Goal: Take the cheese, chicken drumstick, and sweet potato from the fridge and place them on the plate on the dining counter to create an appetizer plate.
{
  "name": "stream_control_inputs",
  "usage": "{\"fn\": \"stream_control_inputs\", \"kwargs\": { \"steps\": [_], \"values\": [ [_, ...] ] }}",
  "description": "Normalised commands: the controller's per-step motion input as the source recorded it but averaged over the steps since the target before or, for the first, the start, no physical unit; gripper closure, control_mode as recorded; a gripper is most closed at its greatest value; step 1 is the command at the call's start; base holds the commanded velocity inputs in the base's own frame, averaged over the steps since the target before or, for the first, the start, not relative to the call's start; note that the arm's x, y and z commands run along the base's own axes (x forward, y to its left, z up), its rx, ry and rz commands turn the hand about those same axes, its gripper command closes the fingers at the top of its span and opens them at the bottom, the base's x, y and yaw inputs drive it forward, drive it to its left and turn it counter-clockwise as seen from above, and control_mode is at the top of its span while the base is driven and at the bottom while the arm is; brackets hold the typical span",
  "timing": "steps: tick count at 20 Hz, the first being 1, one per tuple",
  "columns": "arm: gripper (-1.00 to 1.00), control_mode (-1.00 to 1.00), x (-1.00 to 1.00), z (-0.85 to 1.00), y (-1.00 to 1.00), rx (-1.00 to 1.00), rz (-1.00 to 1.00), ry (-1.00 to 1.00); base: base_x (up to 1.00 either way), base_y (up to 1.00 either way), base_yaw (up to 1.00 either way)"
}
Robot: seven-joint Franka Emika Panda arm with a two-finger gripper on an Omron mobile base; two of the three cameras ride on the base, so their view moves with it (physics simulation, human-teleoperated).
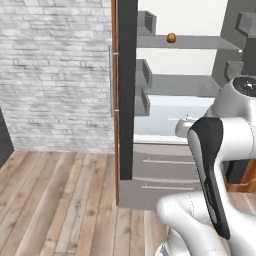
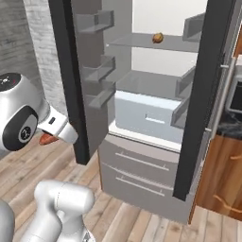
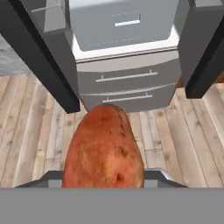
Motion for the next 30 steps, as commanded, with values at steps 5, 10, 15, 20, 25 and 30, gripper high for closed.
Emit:
{"fn": "stream_control_inputs", "kwargs": {
  "steps": [5,10,15,20,25,30],
  "values": [
    [1.00,1.00,0.00,0.00,0.00,0.00,0.00,0.00,-1.00,0.00,0.09],
    [1.00,1.00,0.00,0.00,0.00,0.00,0.00,0.00,-1.00,0.02,-0.22],
    [1.00,1.00,0.00,0.00,0.00,0.00,0.00,0.00,-1.00,0.10,-0.37],
    [1.00,1.00,0.00,0.00,0.00,0.00,0.00,0.00,-1.00,0.06,-0.36],
    [1.00,1.00,0.00,0.00,0.00,0.00,0.00,0.00,-1.00,0.04,-0.31],
    [1.00,1.00,0.00,0.00,0.00,0.00,0.00,0.00,-1.00,0.00,-0.22]
  ]
}}
